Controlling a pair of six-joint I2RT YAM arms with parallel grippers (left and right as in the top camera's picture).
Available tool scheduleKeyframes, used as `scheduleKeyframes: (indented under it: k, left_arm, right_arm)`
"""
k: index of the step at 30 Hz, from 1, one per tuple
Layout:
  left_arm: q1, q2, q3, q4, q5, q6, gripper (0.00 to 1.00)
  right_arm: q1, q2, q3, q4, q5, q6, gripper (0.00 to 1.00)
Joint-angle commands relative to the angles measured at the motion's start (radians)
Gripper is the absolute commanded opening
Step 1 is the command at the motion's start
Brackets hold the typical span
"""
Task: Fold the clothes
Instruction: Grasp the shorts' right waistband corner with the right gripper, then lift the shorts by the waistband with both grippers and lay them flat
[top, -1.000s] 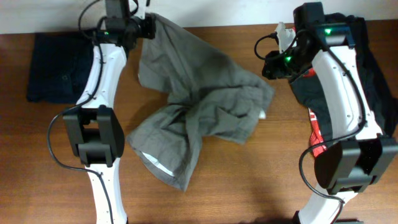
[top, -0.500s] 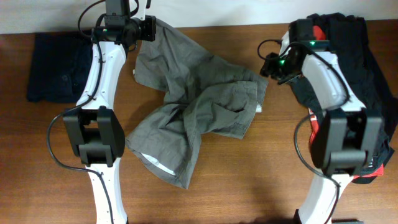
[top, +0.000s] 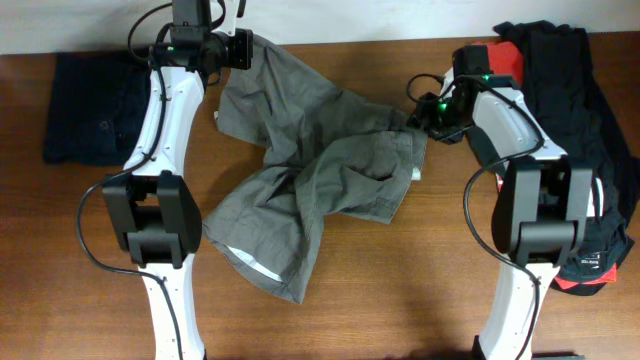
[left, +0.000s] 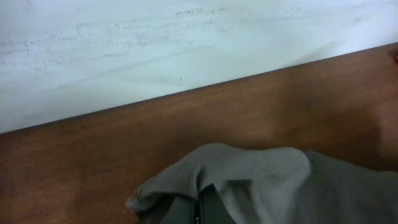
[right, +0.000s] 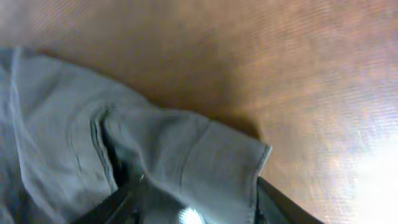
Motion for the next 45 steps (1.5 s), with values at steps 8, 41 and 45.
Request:
scheduleKeyframes:
  k: [8, 41, 45]
  left_arm:
    - [-0.005, 0.012, 0.021, -0.008, -0.004, 0.040, 0.01]
    - [0.063, -0.274, 0.063, -0.032, -0.140, 0.081, 0.01]
    - [0.069, -0.307, 0.063, -0.046, -0.140, 0.090, 0.01]
  right_arm:
    - [-0.001, 0.079, 0.004, 0.206, -0.028, -0.005, 0.04]
    - [-0.079, 0.065, 0.953, -0.434, -0.006, -0.466, 0.04]
    - [-0.079, 0.053, 0.981, -0.455, -0.021, -0.481, 0.04]
